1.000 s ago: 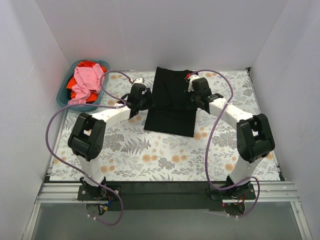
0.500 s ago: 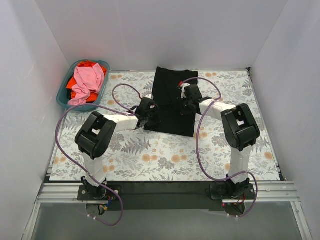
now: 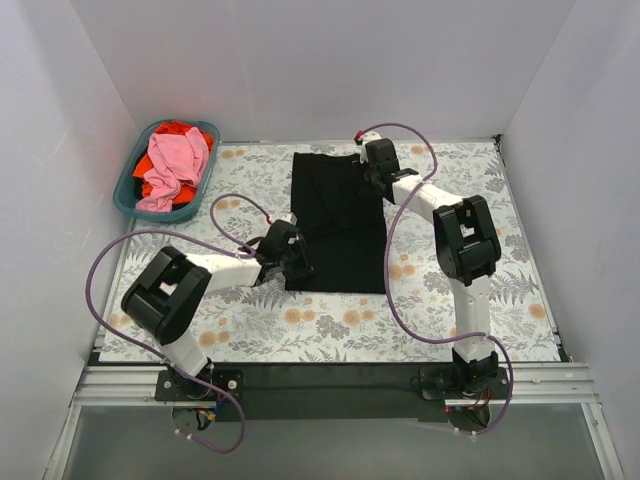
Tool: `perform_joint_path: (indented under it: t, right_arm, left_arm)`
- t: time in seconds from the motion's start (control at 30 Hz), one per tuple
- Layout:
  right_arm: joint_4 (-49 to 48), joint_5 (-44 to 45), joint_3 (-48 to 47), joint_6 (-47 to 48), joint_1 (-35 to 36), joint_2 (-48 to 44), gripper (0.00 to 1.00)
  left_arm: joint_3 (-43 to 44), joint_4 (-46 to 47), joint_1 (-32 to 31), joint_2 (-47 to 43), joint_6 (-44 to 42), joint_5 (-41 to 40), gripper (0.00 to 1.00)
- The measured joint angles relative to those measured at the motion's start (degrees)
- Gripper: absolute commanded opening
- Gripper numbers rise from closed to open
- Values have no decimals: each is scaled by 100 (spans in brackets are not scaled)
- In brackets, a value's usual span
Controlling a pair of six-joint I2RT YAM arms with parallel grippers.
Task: Fold and stack the t-shirts
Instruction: Fold the tshirt
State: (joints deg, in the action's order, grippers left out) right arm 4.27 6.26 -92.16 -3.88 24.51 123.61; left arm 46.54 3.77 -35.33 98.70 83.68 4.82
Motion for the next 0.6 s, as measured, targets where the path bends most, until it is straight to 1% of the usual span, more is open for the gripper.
perform_joint_path:
  t: [0.13,0.23,0.3,0.43,0.5,0.6]
  right_arm:
    - [-22,-258,-57,90,-72,-192,27]
    - [-15,-748,516,63,-48,-820,27]
    - [-48,-1080,1091,13,35,-1429,27]
    - [-210,-1698,2048,-48,461,-2400,27]
    - [-361,-1937,2461,-68,774,-2651,26]
    - [-577,-2232,2944,-153,1189,-2656,24]
  left_arm:
    - [-638,-339,-264,-702,378,192,10]
    - [-671,-682,-319,-918,481,188,12]
    - [-651,-868,-315,-1038,511,109,12]
    - [-643,-1123,-304,-1388,535,-83,13]
    - [-643,-1178,-304,-1624,549,-173,13]
    - [-654,-1189,-304,-1899,546,-310,12]
